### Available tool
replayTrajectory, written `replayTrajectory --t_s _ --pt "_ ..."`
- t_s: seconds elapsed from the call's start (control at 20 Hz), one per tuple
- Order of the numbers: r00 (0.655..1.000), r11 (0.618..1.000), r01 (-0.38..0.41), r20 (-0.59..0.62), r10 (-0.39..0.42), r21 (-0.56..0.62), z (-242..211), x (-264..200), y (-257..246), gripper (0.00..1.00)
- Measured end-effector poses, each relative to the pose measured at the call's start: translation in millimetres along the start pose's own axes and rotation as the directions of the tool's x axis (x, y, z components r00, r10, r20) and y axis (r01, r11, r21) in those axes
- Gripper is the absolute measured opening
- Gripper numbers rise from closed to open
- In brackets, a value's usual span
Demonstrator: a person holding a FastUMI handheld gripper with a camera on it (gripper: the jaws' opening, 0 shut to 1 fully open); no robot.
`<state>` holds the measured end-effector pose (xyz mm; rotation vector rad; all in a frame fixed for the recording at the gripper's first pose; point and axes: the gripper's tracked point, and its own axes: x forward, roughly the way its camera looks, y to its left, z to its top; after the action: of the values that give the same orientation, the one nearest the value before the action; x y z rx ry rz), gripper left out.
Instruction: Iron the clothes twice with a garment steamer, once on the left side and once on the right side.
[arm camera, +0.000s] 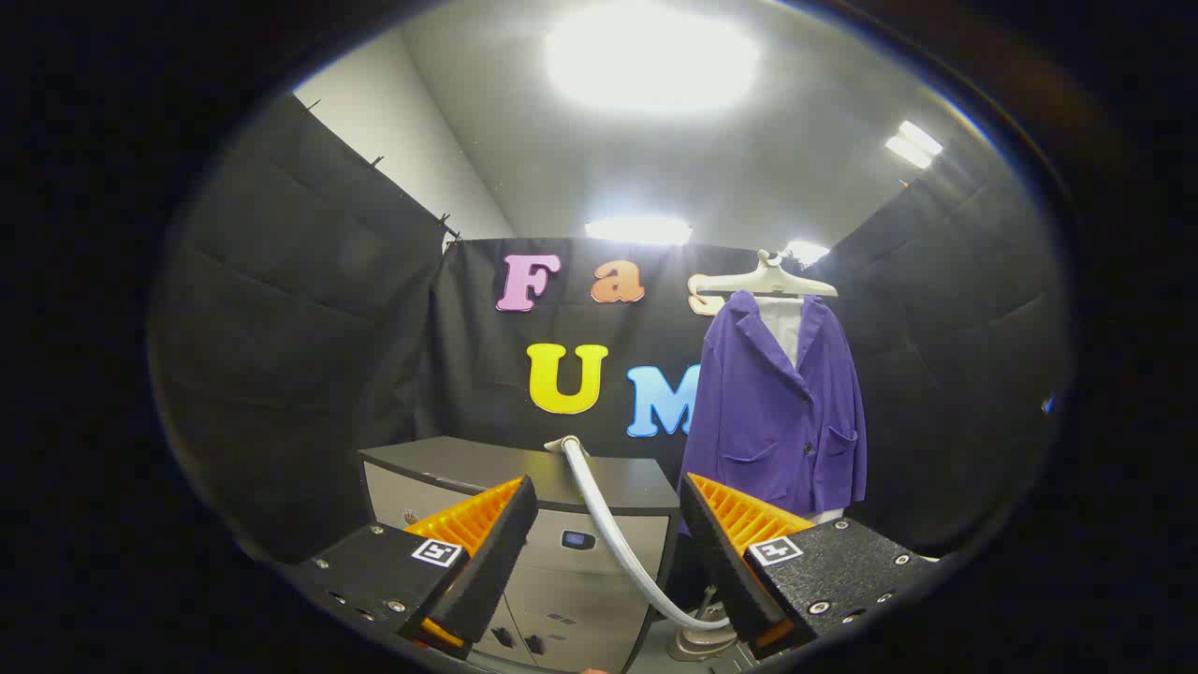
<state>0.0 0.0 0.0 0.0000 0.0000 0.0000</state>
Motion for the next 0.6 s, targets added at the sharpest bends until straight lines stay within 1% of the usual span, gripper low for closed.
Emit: replayTrajectory --t_s 0.35,0.6 --pt "1.0 1.0 0.012 -0.012 -0.011 0.006 -1 -7 -26 0.94" --pt "1.0 1.0 0.017 -0.019 -0.018 -0.013 2 -9 -43 0.95"
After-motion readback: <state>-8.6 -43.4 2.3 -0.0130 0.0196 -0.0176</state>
